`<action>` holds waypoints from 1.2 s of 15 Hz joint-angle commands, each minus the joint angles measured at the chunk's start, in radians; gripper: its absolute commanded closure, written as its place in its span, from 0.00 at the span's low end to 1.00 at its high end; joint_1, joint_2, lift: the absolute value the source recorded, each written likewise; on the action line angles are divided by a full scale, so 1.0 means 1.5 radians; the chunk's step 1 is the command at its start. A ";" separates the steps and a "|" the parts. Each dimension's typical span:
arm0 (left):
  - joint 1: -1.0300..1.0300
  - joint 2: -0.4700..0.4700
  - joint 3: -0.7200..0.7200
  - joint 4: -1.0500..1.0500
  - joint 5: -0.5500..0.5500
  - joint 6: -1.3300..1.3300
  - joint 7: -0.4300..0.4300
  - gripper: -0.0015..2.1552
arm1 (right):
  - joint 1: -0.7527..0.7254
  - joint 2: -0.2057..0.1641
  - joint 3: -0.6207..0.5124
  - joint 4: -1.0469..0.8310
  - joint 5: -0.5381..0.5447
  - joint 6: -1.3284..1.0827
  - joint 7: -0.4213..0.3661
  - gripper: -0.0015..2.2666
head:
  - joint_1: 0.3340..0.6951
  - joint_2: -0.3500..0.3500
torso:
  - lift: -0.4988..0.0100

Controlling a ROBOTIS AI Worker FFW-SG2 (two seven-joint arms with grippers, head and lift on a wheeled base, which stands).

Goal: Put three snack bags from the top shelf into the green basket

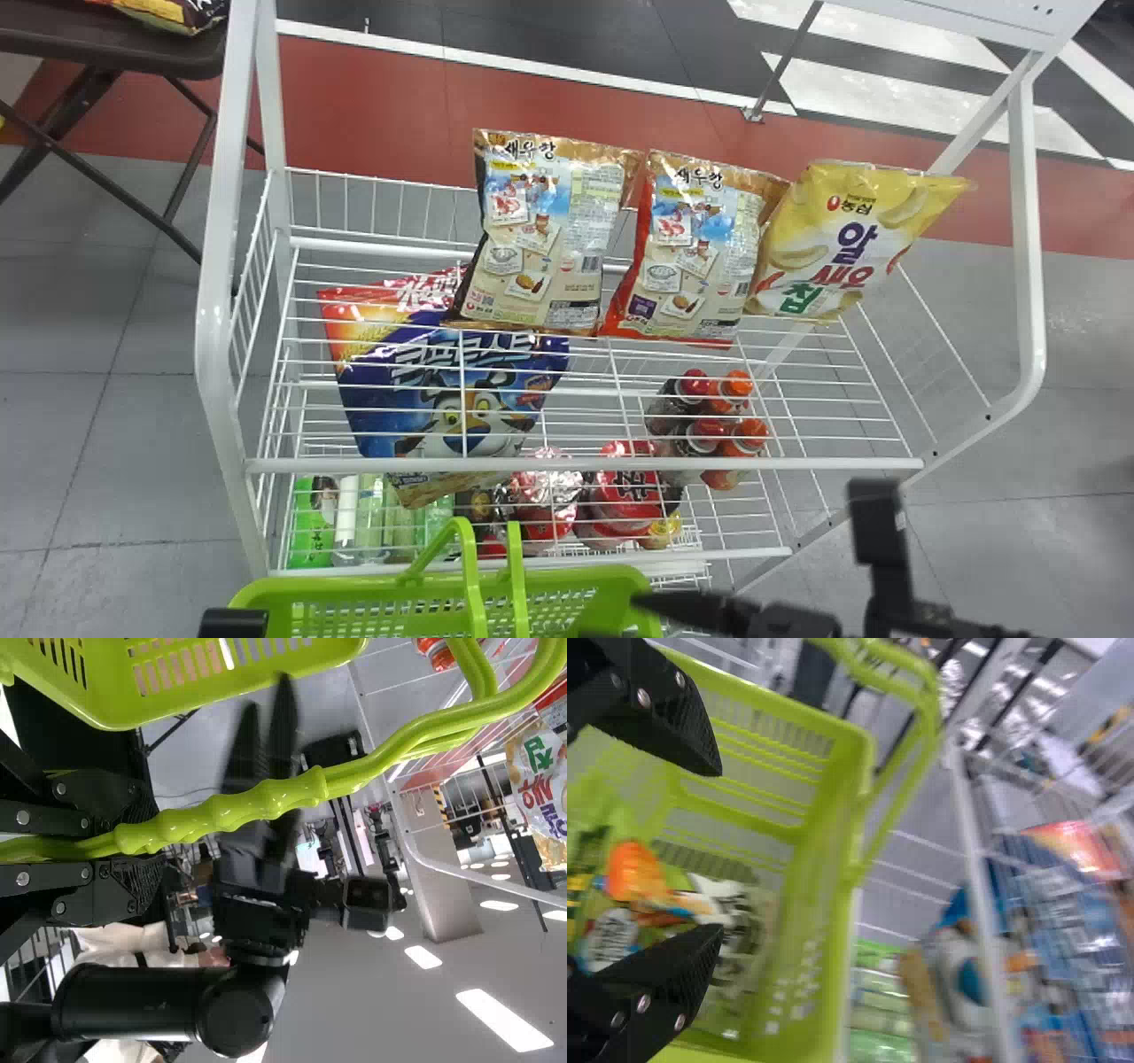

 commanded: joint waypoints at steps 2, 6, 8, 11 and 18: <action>0.000 -0.002 -0.001 0.003 0.000 0.000 -0.001 0.99 | -0.014 0.011 -0.011 -0.001 -0.020 -0.220 -0.052 0.05 | 1.00 0.00 | 0.88; -0.001 -0.002 -0.009 0.004 -0.005 -0.002 0.005 0.99 | -0.024 0.012 0.125 0.049 0.092 -0.531 -0.189 0.06 | 1.00 0.00 | 0.88; -0.001 -0.002 -0.009 0.002 -0.005 0.000 0.008 0.99 | -0.041 0.013 0.203 0.102 0.142 -0.646 -0.295 0.06 | 1.00 0.00 | 0.88; -0.001 -0.002 -0.017 -0.004 -0.019 0.000 0.016 0.99 | -0.102 0.015 0.288 0.201 0.187 -0.740 -0.387 0.06 | 1.00 0.00 | 0.88; -0.019 0.004 -0.030 -0.007 -0.024 0.023 0.026 0.99 | -0.277 0.020 0.338 0.343 0.228 -0.664 -0.489 0.06 | 1.00 0.00 | 0.88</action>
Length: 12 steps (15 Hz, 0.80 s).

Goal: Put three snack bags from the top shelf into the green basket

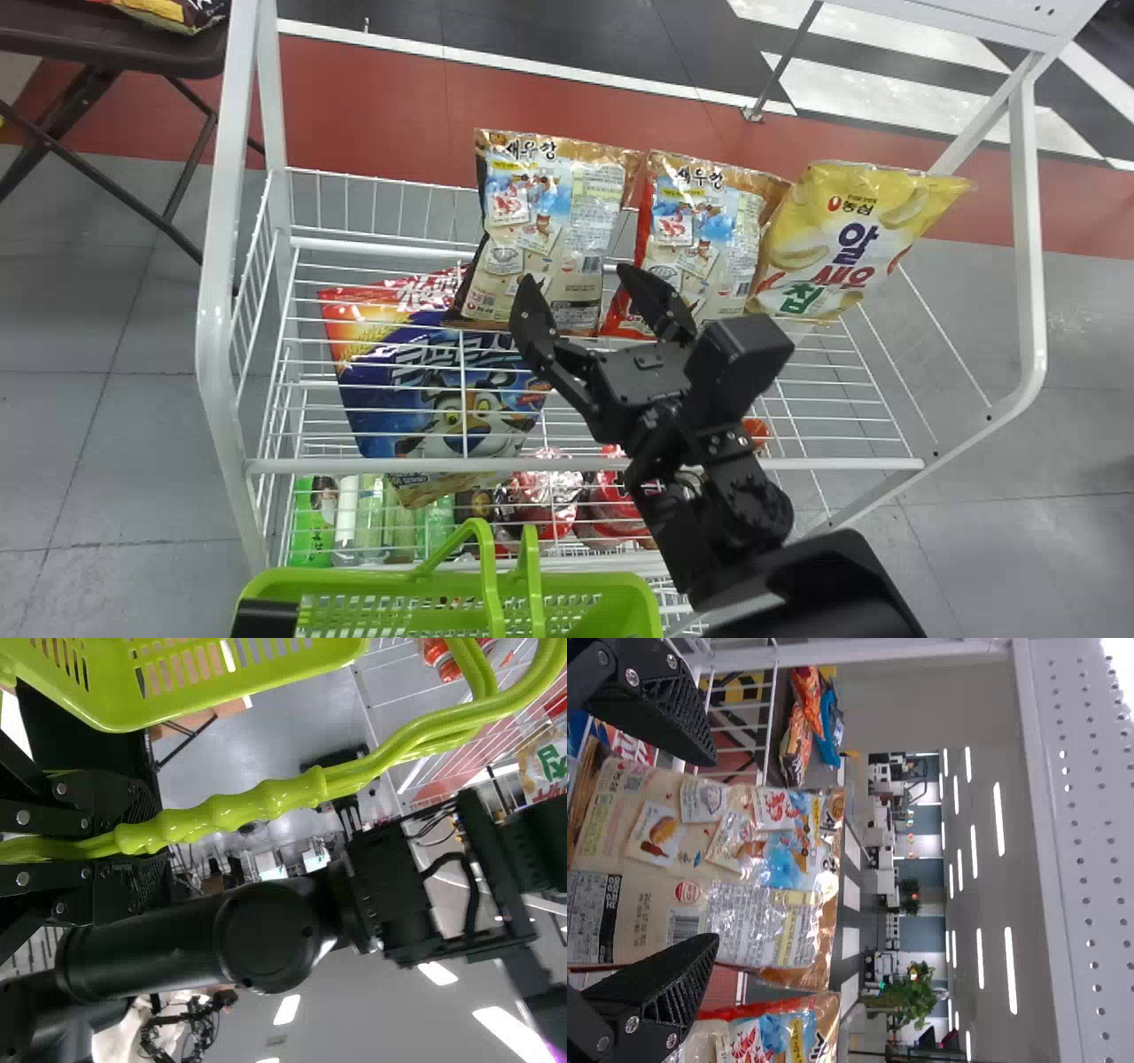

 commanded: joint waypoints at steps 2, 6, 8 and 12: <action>-0.004 0.002 -0.002 0.000 0.000 0.005 0.002 0.99 | -0.064 0.000 -0.008 0.053 0.002 0.032 0.002 0.06 | 1.00 0.00 | 0.88; -0.008 0.004 -0.005 0.000 0.001 0.011 0.004 0.99 | -0.138 0.000 -0.008 0.119 -0.021 0.067 0.047 0.06 | 1.00 0.00 | 0.88; -0.008 0.005 -0.004 0.002 0.002 0.011 0.004 0.99 | -0.154 0.000 -0.015 0.129 -0.038 0.095 0.094 0.21 | 1.00 0.00 | 0.88; -0.004 0.006 -0.004 -0.004 0.002 0.013 0.006 0.99 | -0.177 -0.002 -0.016 0.129 -0.035 0.177 0.141 0.68 | 1.00 0.00 | 0.88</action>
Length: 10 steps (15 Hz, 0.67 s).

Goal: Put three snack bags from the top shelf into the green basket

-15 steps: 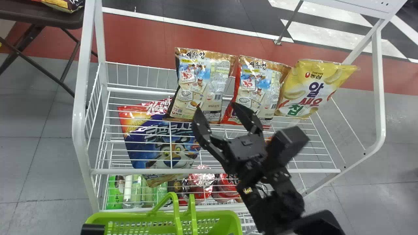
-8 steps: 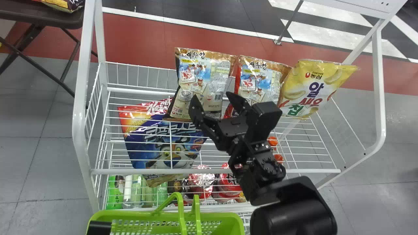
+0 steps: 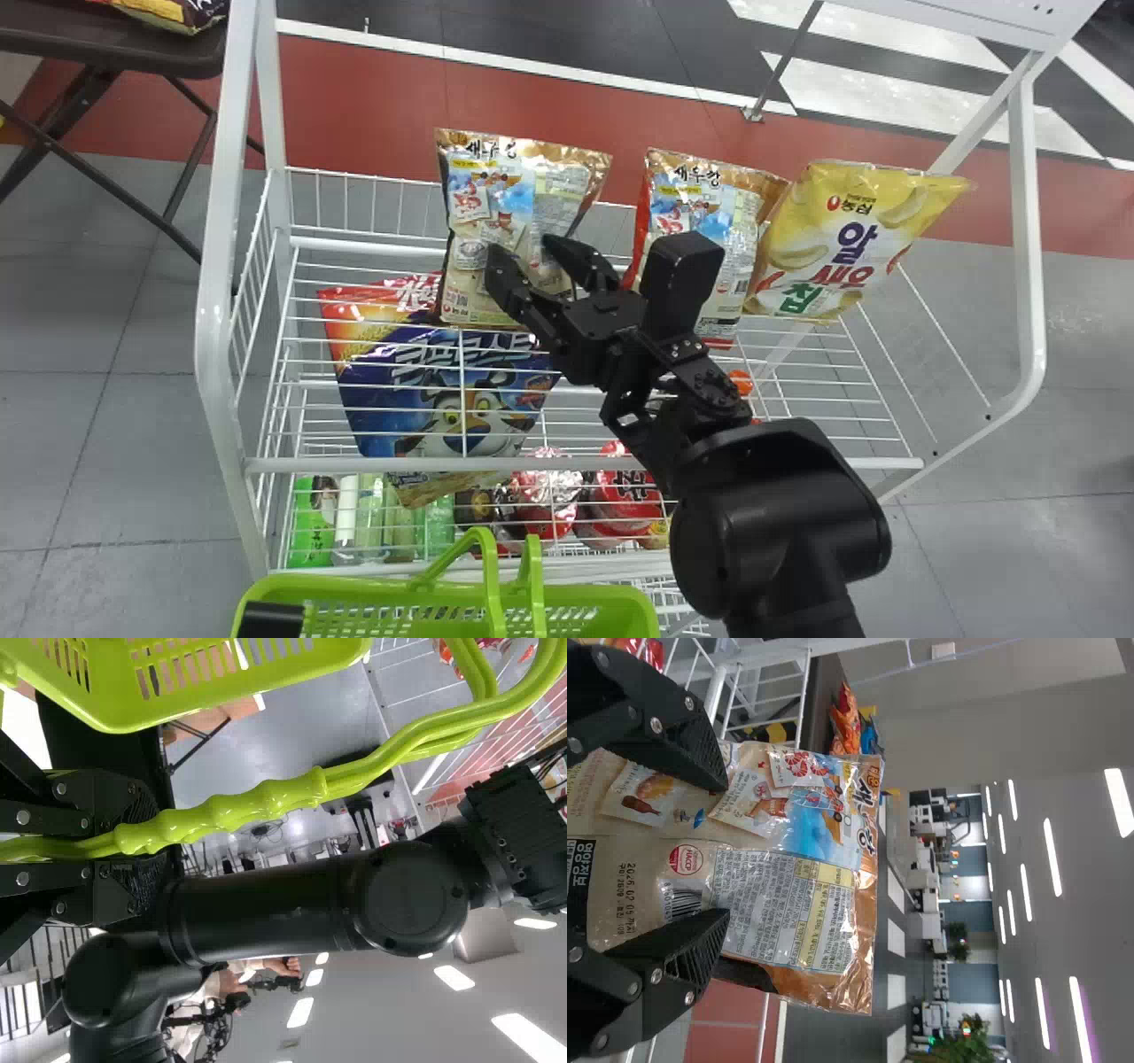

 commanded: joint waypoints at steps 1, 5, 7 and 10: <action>0.004 0.001 -0.001 -0.006 -0.002 0.000 0.001 0.99 | -0.013 -0.002 -0.003 0.000 0.001 0.044 0.005 0.76 | 1.00 0.00 | 0.88; 0.008 0.002 0.002 -0.006 -0.001 -0.002 0.000 0.99 | 0.033 -0.007 -0.022 -0.051 -0.005 0.013 0.007 0.99 | 1.00 0.00 | 0.88; 0.009 0.002 0.001 -0.007 -0.001 -0.002 -0.001 0.99 | 0.064 -0.009 -0.043 -0.101 -0.039 0.015 0.023 0.99 | 1.00 0.00 | 0.88; 0.014 0.003 0.004 -0.009 -0.001 -0.008 -0.006 0.99 | 0.117 -0.022 -0.077 -0.213 -0.061 0.084 0.040 0.99 | 1.00 0.00 | 0.88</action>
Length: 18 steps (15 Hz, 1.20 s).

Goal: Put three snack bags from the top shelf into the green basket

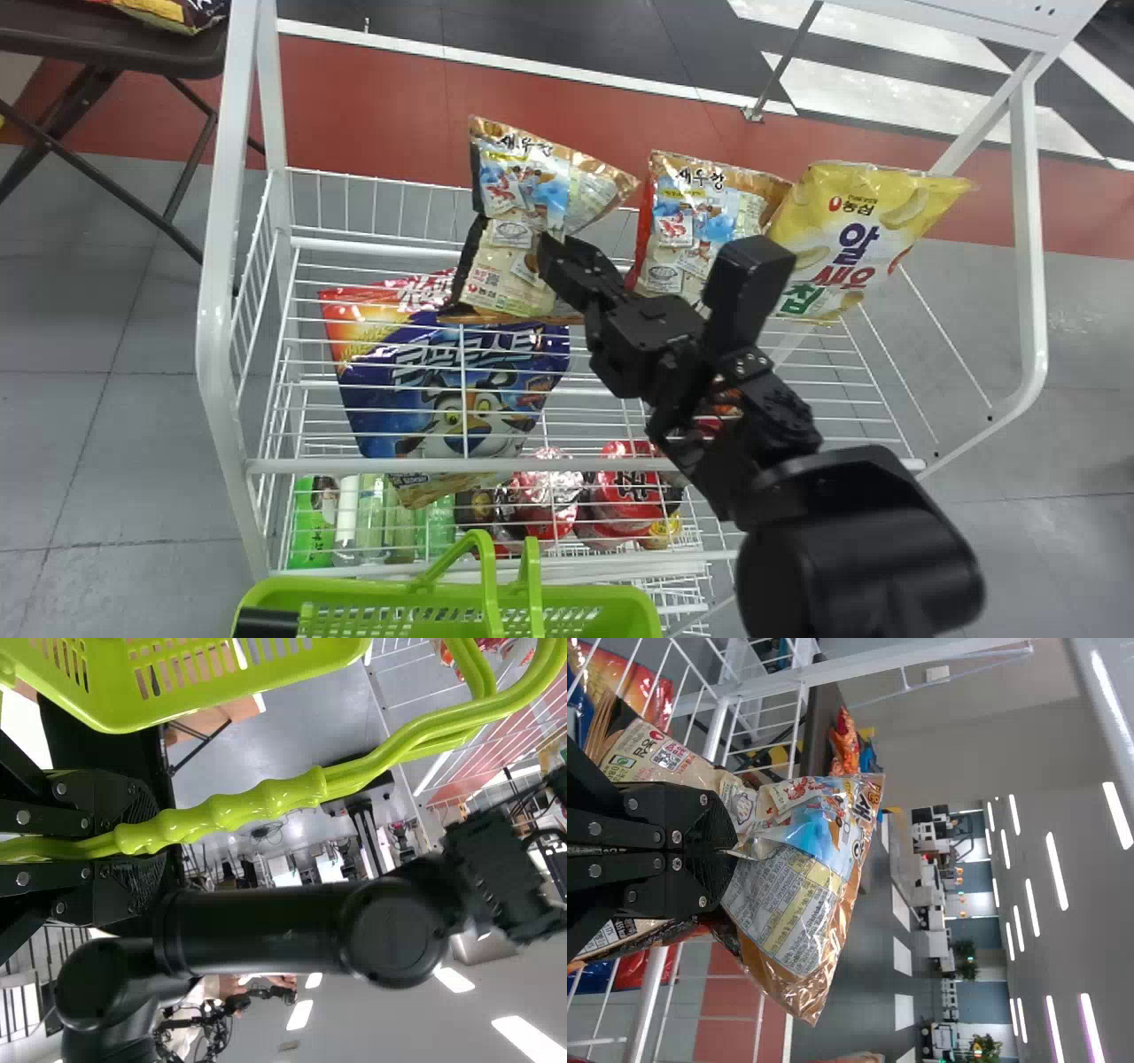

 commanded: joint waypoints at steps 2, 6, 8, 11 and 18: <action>0.010 0.001 0.009 -0.002 0.001 -0.011 -0.009 0.99 | 0.055 -0.018 -0.089 -0.130 -0.107 0.165 0.049 0.99 | 1.00 0.00 | 0.88; 0.008 -0.001 0.009 0.002 0.001 -0.015 -0.011 0.99 | 0.145 -0.018 -0.234 -0.314 -0.170 0.398 0.100 0.99 | 1.00 0.00 | 0.88; 0.010 -0.004 0.009 0.006 0.002 -0.023 -0.015 0.99 | 0.173 -0.018 -0.289 -0.377 -0.170 0.492 0.120 0.99 | 1.00 0.00 | 0.88; 0.010 -0.007 0.009 0.006 0.002 -0.027 -0.018 0.99 | 0.197 -0.017 -0.377 -0.431 -0.187 0.664 0.190 0.99 | 1.00 0.00 | 0.88; 0.019 -0.013 0.011 0.009 0.001 -0.049 -0.021 0.99 | 0.303 -0.010 -0.401 -0.451 -0.192 0.753 0.302 0.99 | 1.00 0.00 | 0.88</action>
